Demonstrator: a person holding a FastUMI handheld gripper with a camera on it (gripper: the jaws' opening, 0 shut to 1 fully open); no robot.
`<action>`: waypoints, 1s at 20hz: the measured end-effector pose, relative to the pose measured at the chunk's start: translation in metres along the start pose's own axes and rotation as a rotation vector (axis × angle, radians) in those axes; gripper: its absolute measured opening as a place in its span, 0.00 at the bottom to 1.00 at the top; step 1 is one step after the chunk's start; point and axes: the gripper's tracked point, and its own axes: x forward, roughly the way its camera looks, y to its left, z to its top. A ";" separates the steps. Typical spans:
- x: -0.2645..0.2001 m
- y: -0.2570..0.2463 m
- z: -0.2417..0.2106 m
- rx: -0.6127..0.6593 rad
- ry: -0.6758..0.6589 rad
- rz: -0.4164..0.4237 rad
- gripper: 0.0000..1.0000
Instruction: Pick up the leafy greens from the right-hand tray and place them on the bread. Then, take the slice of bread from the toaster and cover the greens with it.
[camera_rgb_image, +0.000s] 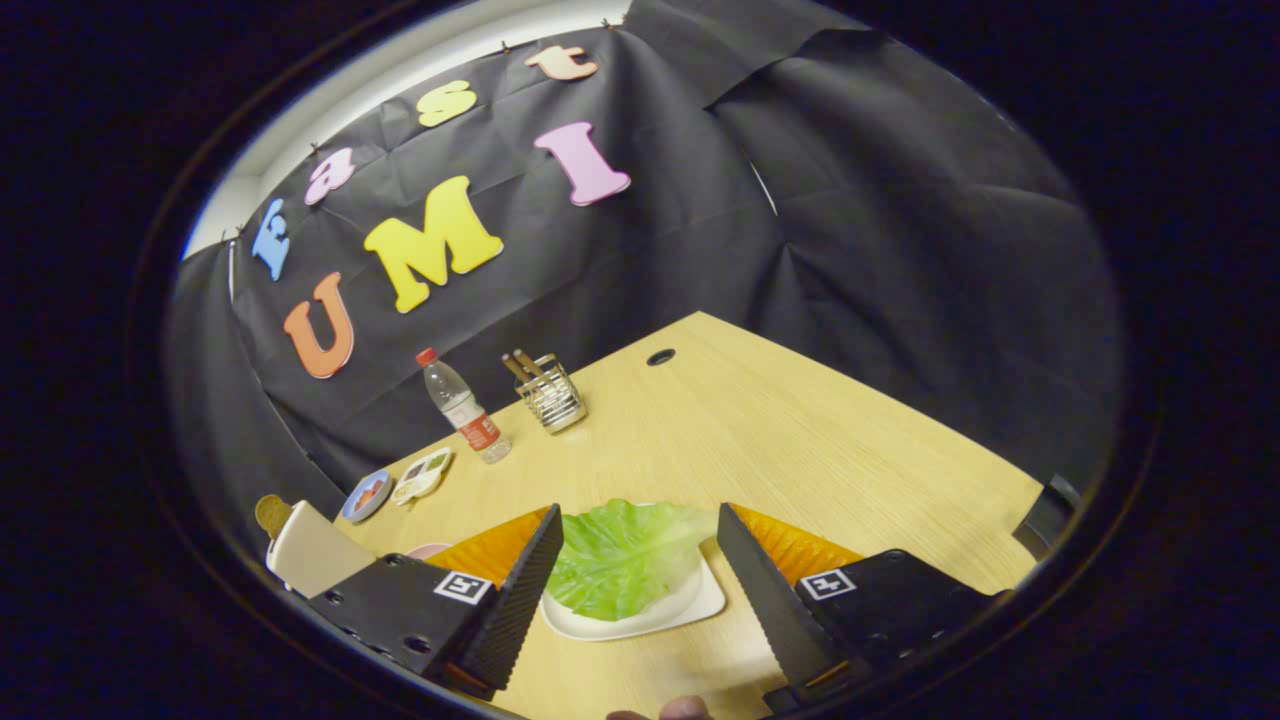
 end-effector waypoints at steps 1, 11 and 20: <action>0.005 -0.004 -0.002 0.032 0.013 -0.002 0.96; 0.057 -0.018 -0.023 0.265 0.113 -0.006 0.95; 0.066 -0.025 -0.022 0.259 0.133 -0.027 0.48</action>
